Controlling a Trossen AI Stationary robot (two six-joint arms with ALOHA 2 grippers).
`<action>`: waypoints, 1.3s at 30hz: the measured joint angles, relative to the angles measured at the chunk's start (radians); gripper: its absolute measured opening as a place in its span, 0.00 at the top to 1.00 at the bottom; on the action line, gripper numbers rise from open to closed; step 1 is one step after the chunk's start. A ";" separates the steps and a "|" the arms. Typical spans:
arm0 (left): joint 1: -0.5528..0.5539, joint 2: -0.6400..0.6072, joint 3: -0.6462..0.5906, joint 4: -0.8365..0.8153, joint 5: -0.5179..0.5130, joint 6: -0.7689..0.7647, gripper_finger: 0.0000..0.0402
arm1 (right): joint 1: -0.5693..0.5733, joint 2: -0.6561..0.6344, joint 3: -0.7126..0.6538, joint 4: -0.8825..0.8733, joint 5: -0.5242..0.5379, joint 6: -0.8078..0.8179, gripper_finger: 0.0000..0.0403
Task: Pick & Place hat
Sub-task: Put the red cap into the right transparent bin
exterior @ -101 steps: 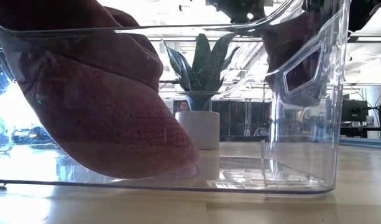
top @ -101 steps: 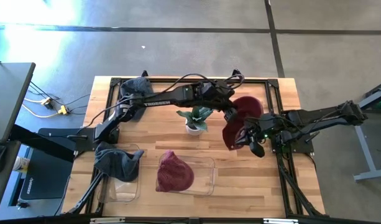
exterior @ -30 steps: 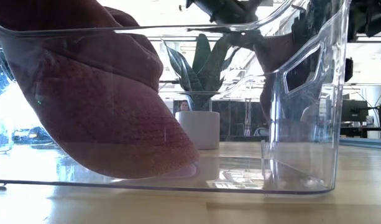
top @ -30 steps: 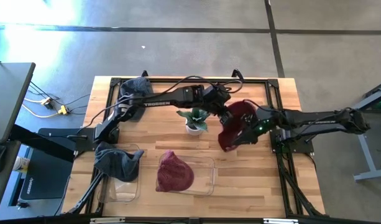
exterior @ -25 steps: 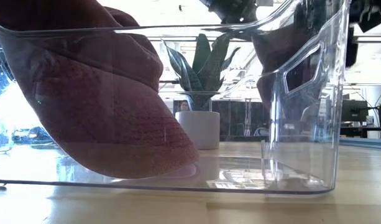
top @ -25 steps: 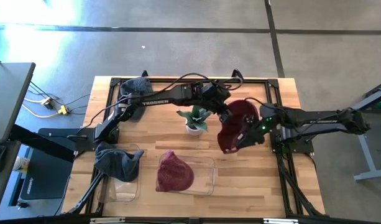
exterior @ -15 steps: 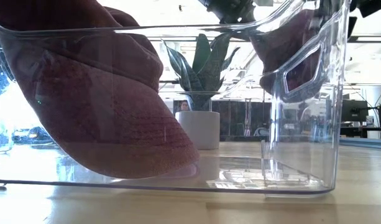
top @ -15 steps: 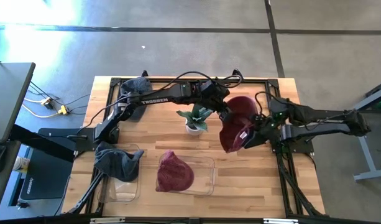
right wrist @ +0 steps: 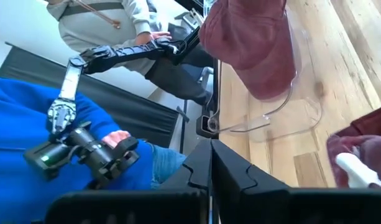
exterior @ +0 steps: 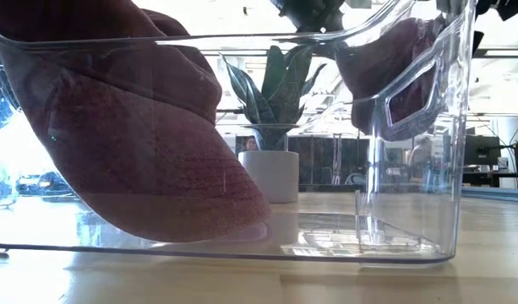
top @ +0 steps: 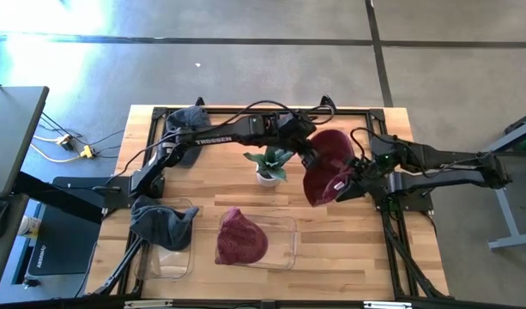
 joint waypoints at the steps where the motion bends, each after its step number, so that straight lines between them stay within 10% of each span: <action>1: 0.000 0.000 -0.009 0.003 -0.014 0.007 1.00 | 0.000 0.000 0.000 0.004 -0.004 0.000 1.00; 22: 0.002 0.009 -0.053 0.062 -0.137 0.121 1.00 | 0.001 -0.002 0.003 -0.242 -0.064 -0.066 1.00; 35: -0.051 0.007 0.080 0.049 -0.043 0.389 1.00 | 0.002 0.013 0.004 -0.546 0.530 -0.081 0.98; 39: -0.054 0.005 0.081 0.034 -0.025 0.387 1.00 | 0.002 0.014 0.003 -0.553 0.571 -0.095 0.87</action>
